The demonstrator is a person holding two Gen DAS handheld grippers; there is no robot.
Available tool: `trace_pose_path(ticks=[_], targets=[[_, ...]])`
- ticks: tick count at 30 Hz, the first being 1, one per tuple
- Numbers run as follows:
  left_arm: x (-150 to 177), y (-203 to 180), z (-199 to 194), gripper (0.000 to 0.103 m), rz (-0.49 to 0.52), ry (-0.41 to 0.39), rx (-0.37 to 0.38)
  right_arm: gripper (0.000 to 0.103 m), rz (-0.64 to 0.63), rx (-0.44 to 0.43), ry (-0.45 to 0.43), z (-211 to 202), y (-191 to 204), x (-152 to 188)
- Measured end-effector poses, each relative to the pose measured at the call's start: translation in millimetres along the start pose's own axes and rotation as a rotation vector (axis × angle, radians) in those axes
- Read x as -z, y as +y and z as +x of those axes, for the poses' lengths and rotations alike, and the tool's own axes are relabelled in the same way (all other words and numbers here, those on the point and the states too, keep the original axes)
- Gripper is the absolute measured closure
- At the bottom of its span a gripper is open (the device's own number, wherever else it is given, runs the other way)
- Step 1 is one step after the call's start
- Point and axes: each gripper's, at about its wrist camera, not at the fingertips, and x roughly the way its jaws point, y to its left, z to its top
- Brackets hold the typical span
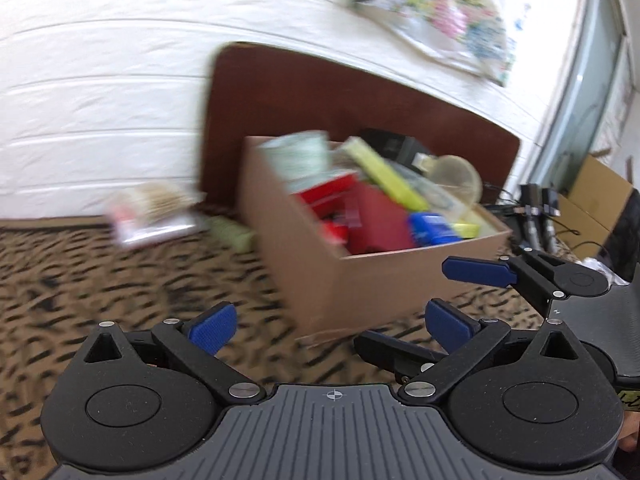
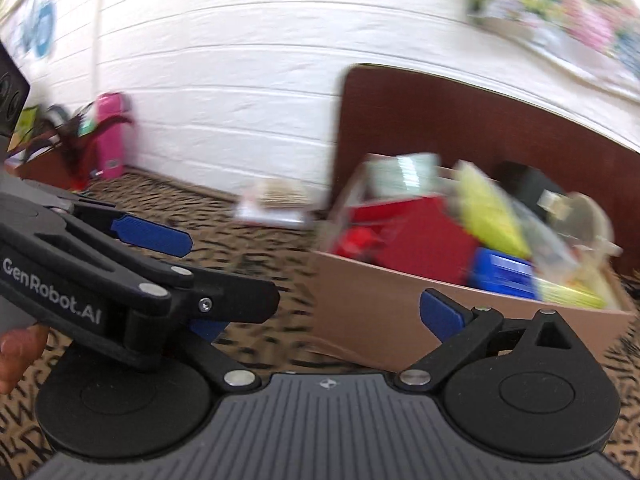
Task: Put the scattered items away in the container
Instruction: 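Withdraw the left tool and reach toward the cotton swab bag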
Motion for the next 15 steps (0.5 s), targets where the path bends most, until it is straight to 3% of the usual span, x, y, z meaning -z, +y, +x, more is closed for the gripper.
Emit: trace_pose_path(ticks=[8, 15], targets=[[-6, 79, -29, 0.000, -0.055, -0.040, -0.095, 0.003, -0.057, -0.061, -0.019, 46, 74, -31], [-16, 136, -9, 0.000, -0.089, -0.029, -0.152, 0.003, 0.005, -0.041, 0.047, 113, 88, -43]])
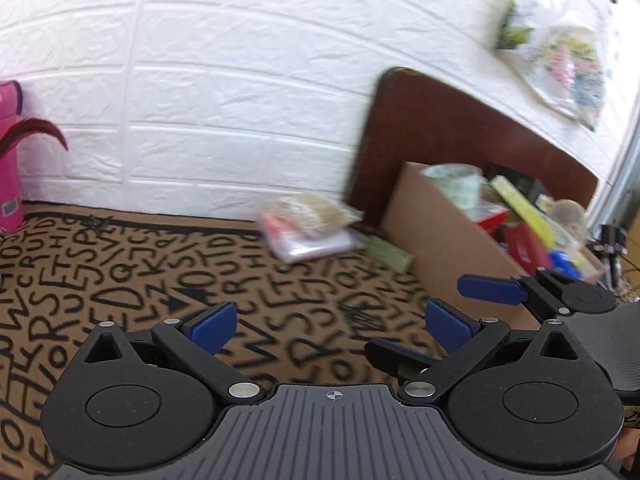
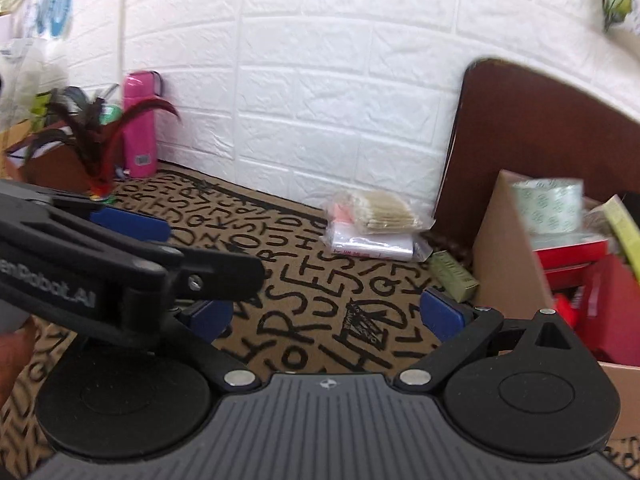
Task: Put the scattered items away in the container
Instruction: 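Withdraw the left tool and reach toward the cotton swab bag, then grasp the bag of cotton swabs with the left tool and lift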
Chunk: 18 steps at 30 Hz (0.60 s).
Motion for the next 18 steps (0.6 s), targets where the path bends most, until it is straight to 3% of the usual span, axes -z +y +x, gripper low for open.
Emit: trace_pose_path(ticks=[7, 14, 18], targets=[[-17, 25, 55, 0.000, 0.030, 0.050, -0.044, 0.003, 0.105, 0.031, 0.053, 63, -19, 1], [-39, 36, 114, 0.000, 0.075, 0.069, -0.007, 0.003, 0.074, 0.073, 0.070, 116, -38, 6], [-46, 43, 147, 0.007, 0.113, 0.076, 0.016, 0.003, 0.131, 0.076, 0.044, 139, -50, 3]])
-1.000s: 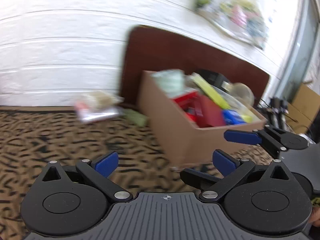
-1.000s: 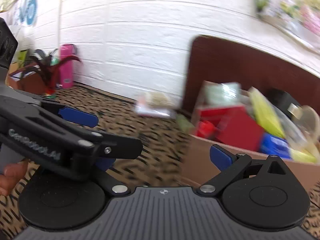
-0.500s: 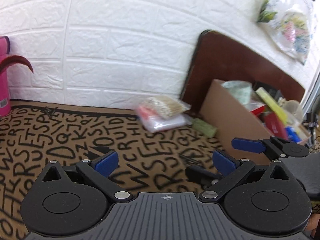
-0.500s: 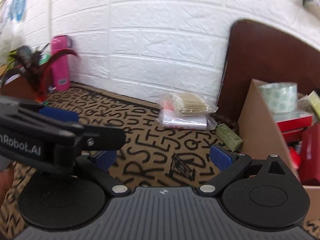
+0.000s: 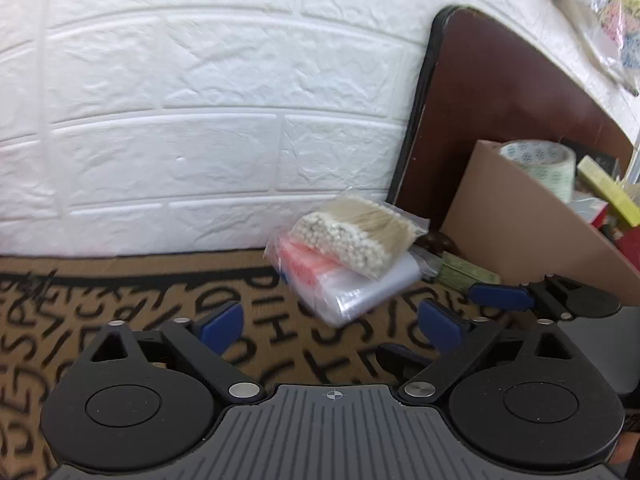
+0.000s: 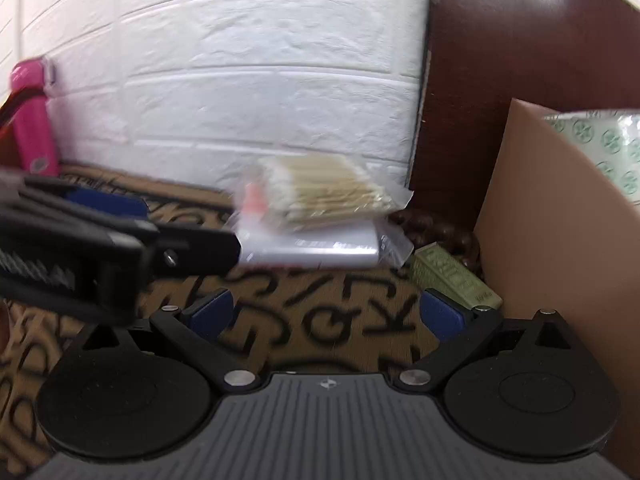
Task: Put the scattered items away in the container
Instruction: 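Grasp the bag of cotton swabs with the left tool and lift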
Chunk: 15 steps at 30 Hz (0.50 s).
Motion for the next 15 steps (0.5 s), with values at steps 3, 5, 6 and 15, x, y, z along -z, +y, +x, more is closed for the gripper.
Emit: trace_pose_path(ticks=[3, 5, 6, 15], targets=[[-4, 9, 19, 0.009, -0.006, 0.002, 0.035, 0.003, 0.044, -0.025, -0.021, 15, -6, -8], [-7, 17, 29, 0.010, -0.038, 0.003, 0.058, 0.003, 0.039, -0.041, -0.039, 24, -7, -10], [-9, 21, 34, 0.010, -0.054, 0.003, 0.065, 0.002, 0.044, -0.049, -0.046, 28, -8, -11], [-8, 37, 65, 0.018, -0.083, 0.009, 0.120, 0.008, 0.001, -0.145, 0.029, 54, -2, -23]])
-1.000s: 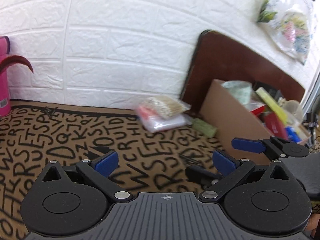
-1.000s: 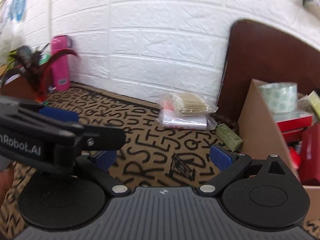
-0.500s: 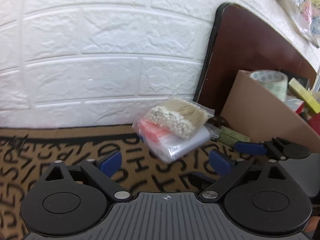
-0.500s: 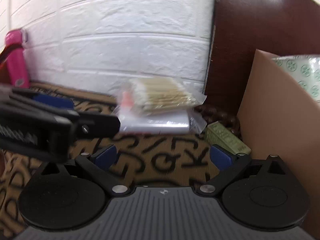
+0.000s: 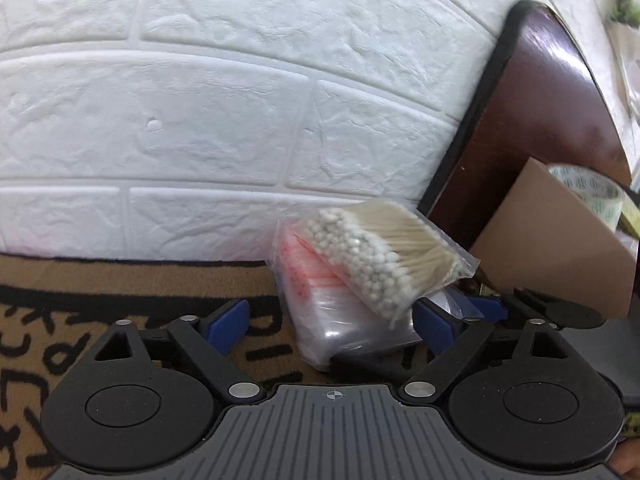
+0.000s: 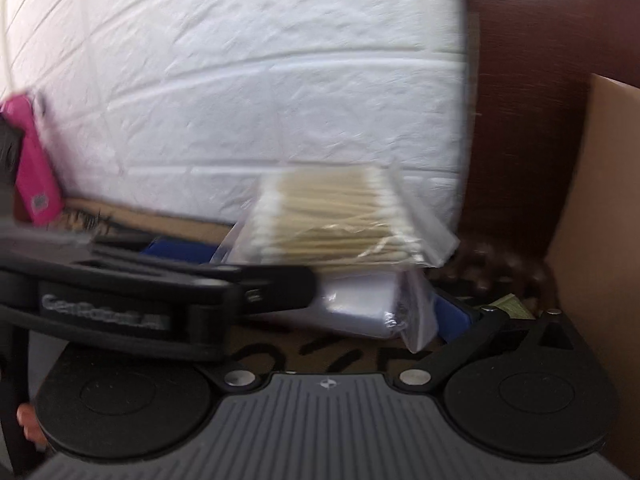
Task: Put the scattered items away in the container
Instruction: 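Grasp the bag of cotton swabs with the left tool and lift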
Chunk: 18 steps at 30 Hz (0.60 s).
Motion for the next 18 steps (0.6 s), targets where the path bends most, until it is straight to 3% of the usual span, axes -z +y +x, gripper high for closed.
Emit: trace_pose_path(ticks=[2, 4, 9, 18], targets=[[2, -5, -2, 0.028, 0.026, 0.005, -0.003, 0.014, -0.067, 0.007, 0.002, -1, 11, 2], [4, -6, -7, 0.028, 0.022, 0.007, -0.018, 0.024, -0.070, 0.011, -0.002, -6, 12, 3], [15, -13, -35, 0.031, 0.031, 0.059, -0.004, 0.030, -0.089, -0.020, 0.011, -33, 18, 16], [104, -75, -128, 0.027, 0.029, 0.105, 0.054, 0.031, -0.113, -0.080, 0.054, -143, 46, 90]])
